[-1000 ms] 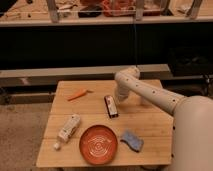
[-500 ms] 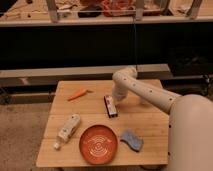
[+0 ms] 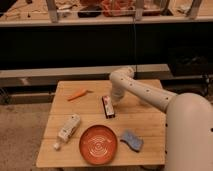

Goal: Push the eraser across the table

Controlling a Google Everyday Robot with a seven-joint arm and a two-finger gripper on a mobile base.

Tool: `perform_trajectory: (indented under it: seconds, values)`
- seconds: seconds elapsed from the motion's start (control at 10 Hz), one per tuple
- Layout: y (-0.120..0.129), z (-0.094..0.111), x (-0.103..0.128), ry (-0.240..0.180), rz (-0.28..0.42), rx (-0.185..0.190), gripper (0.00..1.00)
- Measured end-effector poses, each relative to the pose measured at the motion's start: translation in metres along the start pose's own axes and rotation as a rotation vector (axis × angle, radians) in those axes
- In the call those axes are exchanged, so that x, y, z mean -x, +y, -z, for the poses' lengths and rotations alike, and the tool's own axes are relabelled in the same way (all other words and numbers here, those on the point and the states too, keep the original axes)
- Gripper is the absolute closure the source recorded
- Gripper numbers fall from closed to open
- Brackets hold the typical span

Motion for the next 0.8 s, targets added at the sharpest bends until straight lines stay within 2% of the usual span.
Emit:
perform_trajectory:
  seconds: [0.8]
  values:
    - [-0.006, -0.001, 0.037, 0.011, 0.082, 0.031, 1.0]
